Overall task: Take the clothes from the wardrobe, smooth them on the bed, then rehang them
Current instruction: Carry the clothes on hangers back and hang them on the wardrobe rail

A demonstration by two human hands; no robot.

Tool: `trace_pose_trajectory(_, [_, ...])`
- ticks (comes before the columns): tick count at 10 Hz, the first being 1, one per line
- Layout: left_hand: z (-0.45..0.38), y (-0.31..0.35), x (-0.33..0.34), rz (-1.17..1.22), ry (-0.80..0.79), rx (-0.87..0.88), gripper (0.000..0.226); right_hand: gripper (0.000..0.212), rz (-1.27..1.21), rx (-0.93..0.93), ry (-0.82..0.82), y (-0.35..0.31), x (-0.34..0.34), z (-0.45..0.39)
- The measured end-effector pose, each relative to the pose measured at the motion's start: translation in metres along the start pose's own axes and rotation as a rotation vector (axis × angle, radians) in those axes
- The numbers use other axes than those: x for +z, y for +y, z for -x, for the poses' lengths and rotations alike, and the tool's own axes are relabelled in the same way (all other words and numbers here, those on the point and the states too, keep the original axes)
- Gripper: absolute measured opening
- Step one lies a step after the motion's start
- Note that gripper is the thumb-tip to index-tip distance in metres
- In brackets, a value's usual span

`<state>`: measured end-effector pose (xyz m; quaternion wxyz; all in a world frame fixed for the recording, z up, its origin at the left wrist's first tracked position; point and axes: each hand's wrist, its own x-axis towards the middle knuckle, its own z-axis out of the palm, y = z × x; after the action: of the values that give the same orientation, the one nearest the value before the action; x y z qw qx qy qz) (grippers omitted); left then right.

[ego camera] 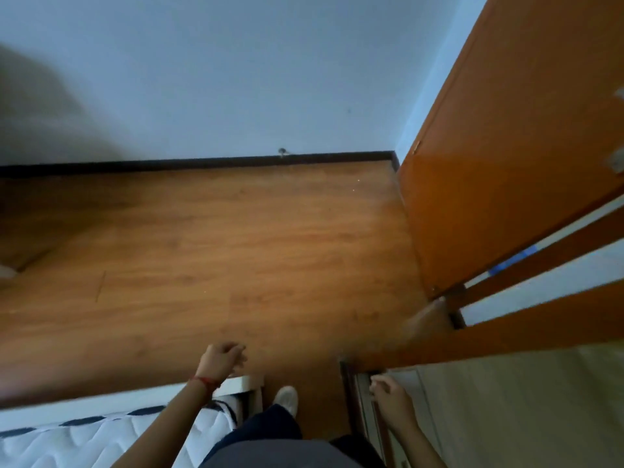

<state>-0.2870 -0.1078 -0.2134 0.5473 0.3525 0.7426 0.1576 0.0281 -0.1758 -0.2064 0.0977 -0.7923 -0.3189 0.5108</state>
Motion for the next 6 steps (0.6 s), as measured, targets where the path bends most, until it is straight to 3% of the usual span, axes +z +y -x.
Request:
trace_pose_trajectory(2, [-0.046,0.070,-0.031,0.052,0.006,0.031,0.013,0.029,-0.077,0.030,0.021,-0.076,0.006,-0.057])
trace_pose_trajectory(4, [-0.092,0.088,-0.054,0.238,0.079,-0.133,0.021,0.030,-0.069,0.019,-0.015,-0.161,-0.001,-0.123])
trace_pose_trajectory(6, [-0.111,0.091,-0.092,0.585,0.233,-0.343,0.028,0.030,0.134,-0.246,-0.127,-0.289,-0.002,-0.149])
